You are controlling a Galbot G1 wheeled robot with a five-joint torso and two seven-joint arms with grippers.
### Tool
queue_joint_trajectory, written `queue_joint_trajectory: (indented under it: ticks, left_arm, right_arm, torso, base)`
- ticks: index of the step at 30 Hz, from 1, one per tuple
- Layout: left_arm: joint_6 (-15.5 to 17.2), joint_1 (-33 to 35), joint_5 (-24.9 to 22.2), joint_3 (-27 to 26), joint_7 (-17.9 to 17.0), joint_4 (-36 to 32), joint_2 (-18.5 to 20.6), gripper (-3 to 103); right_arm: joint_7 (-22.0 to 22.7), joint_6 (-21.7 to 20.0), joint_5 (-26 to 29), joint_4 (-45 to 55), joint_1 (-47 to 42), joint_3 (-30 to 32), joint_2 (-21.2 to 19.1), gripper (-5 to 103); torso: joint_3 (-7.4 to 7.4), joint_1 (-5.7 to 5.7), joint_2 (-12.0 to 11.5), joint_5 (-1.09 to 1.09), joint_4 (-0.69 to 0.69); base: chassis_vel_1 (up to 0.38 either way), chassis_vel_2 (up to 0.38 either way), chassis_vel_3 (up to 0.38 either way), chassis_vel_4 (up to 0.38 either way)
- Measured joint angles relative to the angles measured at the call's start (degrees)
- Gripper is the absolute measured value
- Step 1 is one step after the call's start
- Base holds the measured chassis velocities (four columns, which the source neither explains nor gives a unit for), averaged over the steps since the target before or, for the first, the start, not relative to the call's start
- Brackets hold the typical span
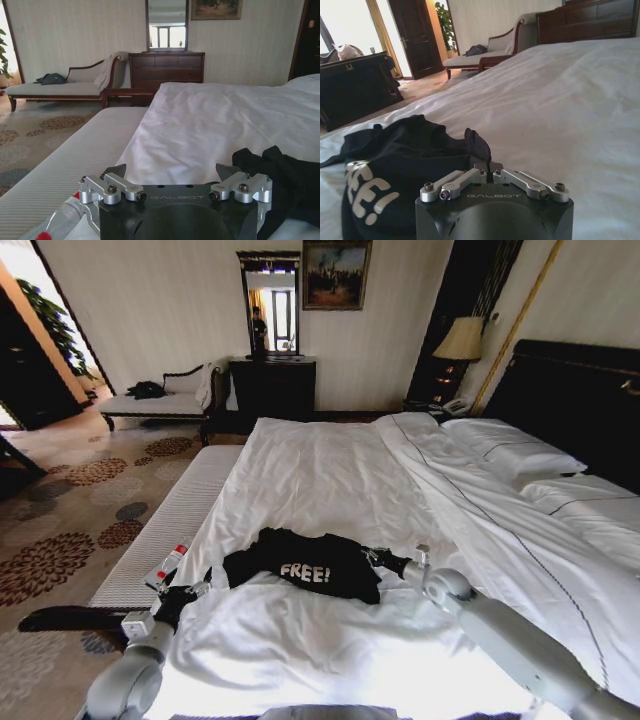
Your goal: Fold the clothes on the bed.
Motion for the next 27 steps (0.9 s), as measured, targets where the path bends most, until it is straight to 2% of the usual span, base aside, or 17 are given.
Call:
queue_joint_trajectory:
  ticks: [8,10,12,16,21,27]
  left_arm:
    - [0.9,-6.6,-1.9,4.9,-1.3,2.1,6.1,100]
    - [1.7,-11.4,-4.0,9.7,-2.6,3.1,10.3,100]
    - [1.8,-12.6,-4.5,11.0,-2.8,3.4,11.4,100]
    - [2.7,-18.7,-6.4,19.4,-4.8,4.9,16.3,100]
    - [3.5,-21.2,-6.8,24.1,-6.3,6.6,16.6,100]
    - [4.1,-28.2,-9.2,31.0,-8.7,9.3,13.2,100]
  right_arm:
    - [-0.3,0.4,-0.4,1.6,-1.5,1.4,-1.0,0]
    - [-0.3,0.5,-0.6,1.6,-1.8,1.7,-1.1,0]
    - [-0.3,0.6,-0.6,1.6,-1.9,1.7,-1.2,0]
    - [-0.3,0.6,-0.8,1.2,-2.0,1.8,-1.2,0]
    - [-0.3,0.6,-0.8,1.0,-2.1,1.8,-1.2,0]
    - [-0.3,0.6,-0.8,0.6,-1.9,1.6,-1.2,0]
  torso:
    - [0.0,0.0,0.0,0.0,0.0]
    - [0.0,0.0,0.0,0.0,-0.01]
    - [0.0,0.0,0.0,0.01,-0.02]
    - [0.0,0.01,0.0,0.01,-0.02]
    - [0.0,0.01,0.0,0.01,0.0]
    - [0.01,0.01,0.0,0.0,-0.01]
  base:
    - [0.0,0.0,0.0,0.0]
    - [0.0,0.0,0.0,0.0]
    - [0.0,0.0,0.0,0.0]
    - [0.0,0.0,0.0,0.0]
    - [0.0,0.0,0.0,0.0]
    - [0.0,0.0,0.0,0.0]
